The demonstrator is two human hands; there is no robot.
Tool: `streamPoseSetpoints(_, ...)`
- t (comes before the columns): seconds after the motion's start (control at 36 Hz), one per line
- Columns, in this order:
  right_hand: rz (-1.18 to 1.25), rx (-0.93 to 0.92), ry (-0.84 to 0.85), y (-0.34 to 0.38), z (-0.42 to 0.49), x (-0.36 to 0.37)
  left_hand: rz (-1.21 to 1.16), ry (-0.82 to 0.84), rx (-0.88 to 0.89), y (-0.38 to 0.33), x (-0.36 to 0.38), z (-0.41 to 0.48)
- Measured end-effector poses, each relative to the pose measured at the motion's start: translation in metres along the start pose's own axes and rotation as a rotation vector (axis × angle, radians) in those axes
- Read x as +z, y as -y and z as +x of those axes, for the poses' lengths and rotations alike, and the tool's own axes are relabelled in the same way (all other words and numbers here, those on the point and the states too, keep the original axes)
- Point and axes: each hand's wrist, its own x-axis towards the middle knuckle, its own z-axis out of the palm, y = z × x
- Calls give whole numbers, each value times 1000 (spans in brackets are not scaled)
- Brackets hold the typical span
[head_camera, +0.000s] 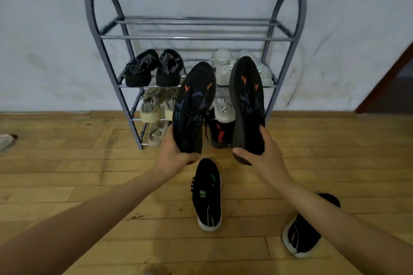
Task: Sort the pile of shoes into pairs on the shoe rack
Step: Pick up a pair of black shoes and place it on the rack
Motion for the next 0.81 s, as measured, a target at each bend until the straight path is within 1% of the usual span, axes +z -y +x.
streamPoseSetpoints(0.22, 33, -126, -80, 102, 18, -40, -68, -77, 150, -102, -49, 11)
streamPoseSetpoints(0.39, -8, -232, -101, 169, 37, -57, -52, -162, 165, -151, -91, 31)
streamPoseSetpoints(0.47, -66, -235, -100, 194, 55, -59, -34, -185, 154, -167, -111, 46)
streamPoseSetpoints(0.67, -173, -221, -39, 246, 103, -34, 129, -219, 113, -182, -151, 95)
streamPoseSetpoints(0.81, -265, -189, -12, 271, 145, -3, 358, -229, 101, -181, -170, 129)
